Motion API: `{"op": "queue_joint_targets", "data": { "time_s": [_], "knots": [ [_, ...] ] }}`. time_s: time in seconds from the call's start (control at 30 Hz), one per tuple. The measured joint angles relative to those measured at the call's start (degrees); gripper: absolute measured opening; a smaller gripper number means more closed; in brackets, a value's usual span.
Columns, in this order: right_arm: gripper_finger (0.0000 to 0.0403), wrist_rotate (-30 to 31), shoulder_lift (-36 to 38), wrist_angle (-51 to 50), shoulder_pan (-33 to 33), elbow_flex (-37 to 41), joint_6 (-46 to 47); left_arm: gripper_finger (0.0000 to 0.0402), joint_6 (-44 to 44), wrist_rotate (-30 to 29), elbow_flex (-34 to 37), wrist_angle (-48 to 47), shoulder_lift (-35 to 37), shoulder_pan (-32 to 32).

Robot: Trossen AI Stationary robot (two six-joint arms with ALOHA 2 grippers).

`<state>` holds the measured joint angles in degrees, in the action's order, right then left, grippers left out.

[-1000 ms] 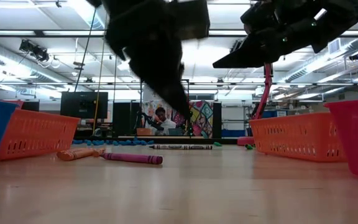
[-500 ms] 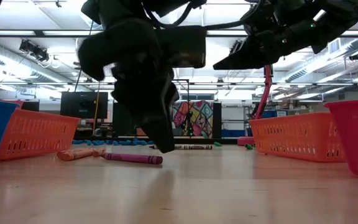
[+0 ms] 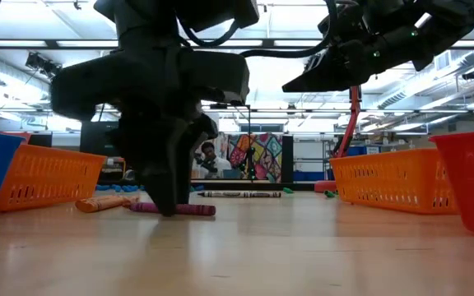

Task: Sort crayons
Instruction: Put the red crayon into the left orange bin

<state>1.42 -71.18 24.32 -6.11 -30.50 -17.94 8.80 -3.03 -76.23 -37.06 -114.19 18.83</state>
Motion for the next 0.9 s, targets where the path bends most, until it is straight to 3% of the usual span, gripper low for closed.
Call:
{"op": "queue_joint_targets", "data": {
  "time_s": [0.47,0.9],
  "knots": [
    [0.0139,-0.01,0.0,-0.04,0.0,0.0,-0.01,0.003,-2.12,-0.03,-0.11,-3.05,0.13,0.04],
    [0.0139,-0.01,0.0,-0.09,-0.02,0.0,-0.17,0.0029,-2.67,-2.33,-1.3,-7.77,0.05,-0.01]
  ]
}}
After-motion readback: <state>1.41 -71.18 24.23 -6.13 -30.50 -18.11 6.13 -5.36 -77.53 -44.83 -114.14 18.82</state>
